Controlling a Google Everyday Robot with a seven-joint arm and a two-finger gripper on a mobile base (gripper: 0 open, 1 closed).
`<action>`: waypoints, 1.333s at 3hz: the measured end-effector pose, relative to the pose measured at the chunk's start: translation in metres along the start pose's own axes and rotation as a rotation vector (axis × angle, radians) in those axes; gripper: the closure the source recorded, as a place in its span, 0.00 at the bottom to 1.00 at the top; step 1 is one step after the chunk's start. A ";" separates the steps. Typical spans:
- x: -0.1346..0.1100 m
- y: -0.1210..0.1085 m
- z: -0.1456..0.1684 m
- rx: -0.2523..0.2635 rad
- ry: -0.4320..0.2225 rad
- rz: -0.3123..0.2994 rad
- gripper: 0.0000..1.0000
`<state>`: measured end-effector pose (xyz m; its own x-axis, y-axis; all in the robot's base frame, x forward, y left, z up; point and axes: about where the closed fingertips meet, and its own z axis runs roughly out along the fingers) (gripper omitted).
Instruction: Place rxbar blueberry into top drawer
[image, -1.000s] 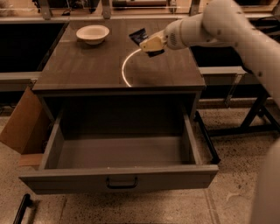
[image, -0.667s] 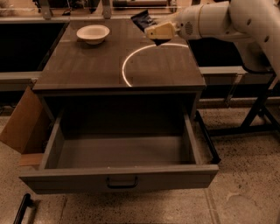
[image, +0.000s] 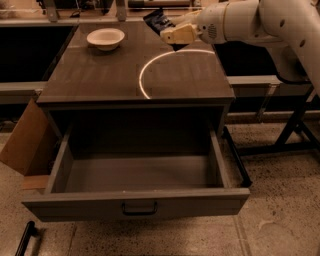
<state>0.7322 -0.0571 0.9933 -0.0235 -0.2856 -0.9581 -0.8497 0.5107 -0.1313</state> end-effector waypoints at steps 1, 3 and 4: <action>0.006 0.030 -0.002 -0.097 0.012 -0.025 1.00; 0.046 0.133 -0.022 -0.271 0.122 -0.077 1.00; 0.088 0.174 -0.017 -0.321 0.188 -0.030 1.00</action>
Offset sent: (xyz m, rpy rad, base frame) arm -0.1638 0.0393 -0.0605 -0.2039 0.0777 0.3505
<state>0.5738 -0.0071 0.8907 -0.0674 -0.4559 -0.8875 -0.9726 0.2285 -0.0436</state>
